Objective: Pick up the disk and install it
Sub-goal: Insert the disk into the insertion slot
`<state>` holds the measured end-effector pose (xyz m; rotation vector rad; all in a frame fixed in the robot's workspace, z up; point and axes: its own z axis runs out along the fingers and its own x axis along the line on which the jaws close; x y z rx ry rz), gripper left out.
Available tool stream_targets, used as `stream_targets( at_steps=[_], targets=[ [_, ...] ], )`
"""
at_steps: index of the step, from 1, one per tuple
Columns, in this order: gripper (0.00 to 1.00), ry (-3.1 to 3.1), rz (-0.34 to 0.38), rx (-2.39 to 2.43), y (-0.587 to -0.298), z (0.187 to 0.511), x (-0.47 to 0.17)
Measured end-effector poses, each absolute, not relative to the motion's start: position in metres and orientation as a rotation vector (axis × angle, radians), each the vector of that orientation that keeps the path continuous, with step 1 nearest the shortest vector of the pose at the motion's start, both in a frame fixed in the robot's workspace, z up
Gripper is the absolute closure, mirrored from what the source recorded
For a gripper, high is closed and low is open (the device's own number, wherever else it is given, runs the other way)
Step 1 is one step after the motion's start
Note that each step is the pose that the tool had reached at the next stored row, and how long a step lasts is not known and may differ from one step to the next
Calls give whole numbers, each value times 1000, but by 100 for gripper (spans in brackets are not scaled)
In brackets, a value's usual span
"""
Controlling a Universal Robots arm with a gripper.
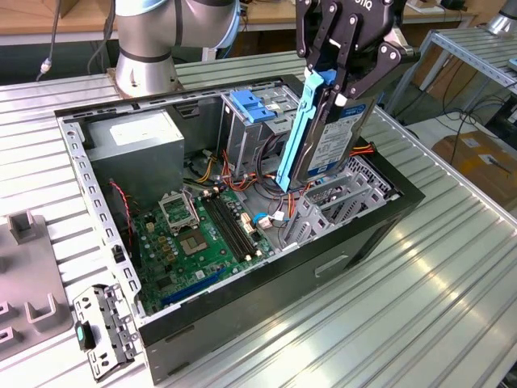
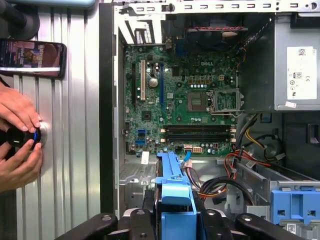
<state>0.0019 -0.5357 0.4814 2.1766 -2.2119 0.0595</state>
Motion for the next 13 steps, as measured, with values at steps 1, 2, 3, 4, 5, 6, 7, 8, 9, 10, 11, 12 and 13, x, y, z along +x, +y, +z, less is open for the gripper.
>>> stream_targets(
  at_steps=[1, 2, 3, 4, 5, 6, 7, 8, 9, 10, 11, 12, 13],
  targets=[
    [63, -2212, 58, 2177, -537, 481, 2],
    [63, -2213, 57, 2178, -539, 481, 2],
    [63, -2213, 56, 2178, -541, 481, 2],
    [63, -2213, 56, 2178, -544, 480, 4],
    [63, -2213, 55, 2179, -545, 479, 6],
    [63, -2212, 55, 2180, -545, 478, 9],
    [63, -2211, 55, 2181, -546, 477, 15],
    [63, -2209, 54, 2182, -547, 474, 22],
    [63, -2208, 54, 2183, -547, 470, 31],
    [63, -2208, 54, 2183, -547, 468, 37],
    [63, -2208, 54, 2183, -547, 466, 41],
    [63, -2208, 54, 2183, -547, 464, 49],
    [63, -2208, 54, 2183, -547, 462, 52]
  ],
)
